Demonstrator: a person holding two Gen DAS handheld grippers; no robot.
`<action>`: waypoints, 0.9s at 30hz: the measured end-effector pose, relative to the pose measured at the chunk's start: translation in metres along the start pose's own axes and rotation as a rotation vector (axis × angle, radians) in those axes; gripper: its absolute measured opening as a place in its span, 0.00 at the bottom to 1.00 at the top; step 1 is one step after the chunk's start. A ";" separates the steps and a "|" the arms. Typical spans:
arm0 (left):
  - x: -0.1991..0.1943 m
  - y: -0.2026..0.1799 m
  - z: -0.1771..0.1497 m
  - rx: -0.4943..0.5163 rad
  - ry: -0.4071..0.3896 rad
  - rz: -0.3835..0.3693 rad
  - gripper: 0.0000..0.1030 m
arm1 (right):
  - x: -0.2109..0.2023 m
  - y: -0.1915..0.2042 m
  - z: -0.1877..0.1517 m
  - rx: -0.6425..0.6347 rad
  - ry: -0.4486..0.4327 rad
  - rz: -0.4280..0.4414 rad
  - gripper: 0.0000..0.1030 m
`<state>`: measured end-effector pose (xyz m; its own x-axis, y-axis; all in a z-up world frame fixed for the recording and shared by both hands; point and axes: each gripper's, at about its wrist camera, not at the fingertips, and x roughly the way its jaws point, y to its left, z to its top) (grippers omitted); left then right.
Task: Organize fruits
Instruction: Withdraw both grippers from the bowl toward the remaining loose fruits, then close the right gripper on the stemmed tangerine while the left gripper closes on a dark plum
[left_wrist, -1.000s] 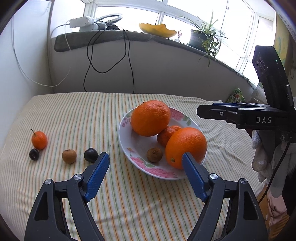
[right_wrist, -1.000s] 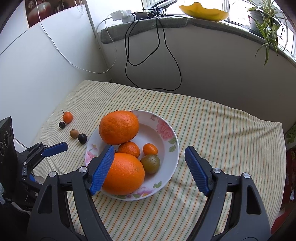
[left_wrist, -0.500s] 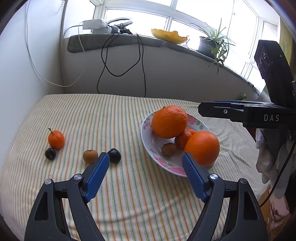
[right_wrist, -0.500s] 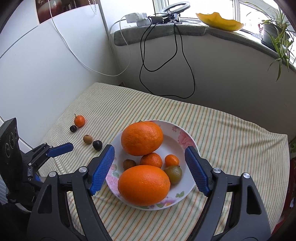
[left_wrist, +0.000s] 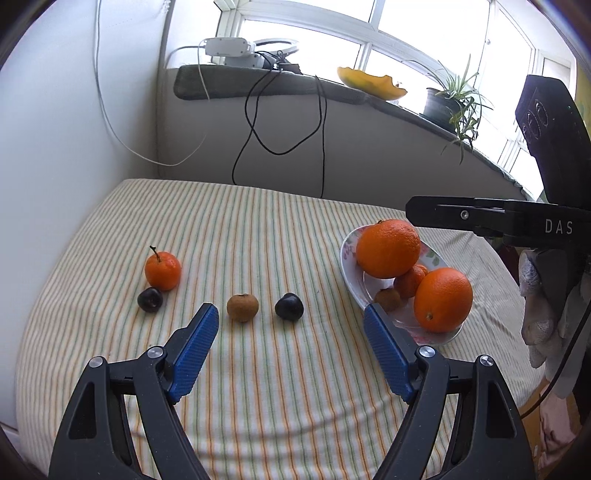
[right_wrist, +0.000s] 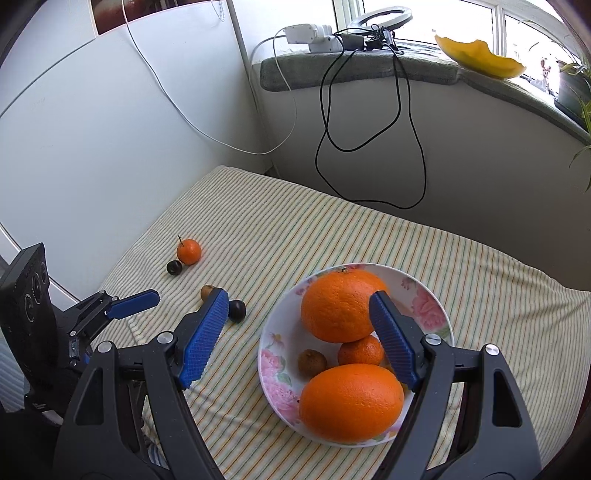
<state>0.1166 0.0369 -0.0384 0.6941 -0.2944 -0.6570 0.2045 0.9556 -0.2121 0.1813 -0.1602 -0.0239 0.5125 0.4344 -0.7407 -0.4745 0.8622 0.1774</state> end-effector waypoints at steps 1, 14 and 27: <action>-0.001 0.004 0.000 -0.006 -0.001 0.004 0.78 | 0.001 0.003 0.002 -0.005 0.001 0.004 0.79; -0.003 0.067 -0.010 -0.109 0.002 0.056 0.76 | 0.030 0.039 0.019 0.012 0.022 0.112 0.79; 0.016 0.106 -0.011 -0.173 0.042 0.040 0.51 | 0.078 0.078 0.035 0.006 0.096 0.203 0.79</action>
<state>0.1414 0.1330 -0.0790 0.6694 -0.2599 -0.6960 0.0528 0.9511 -0.3044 0.2091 -0.0496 -0.0451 0.3361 0.5728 -0.7476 -0.5563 0.7613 0.3332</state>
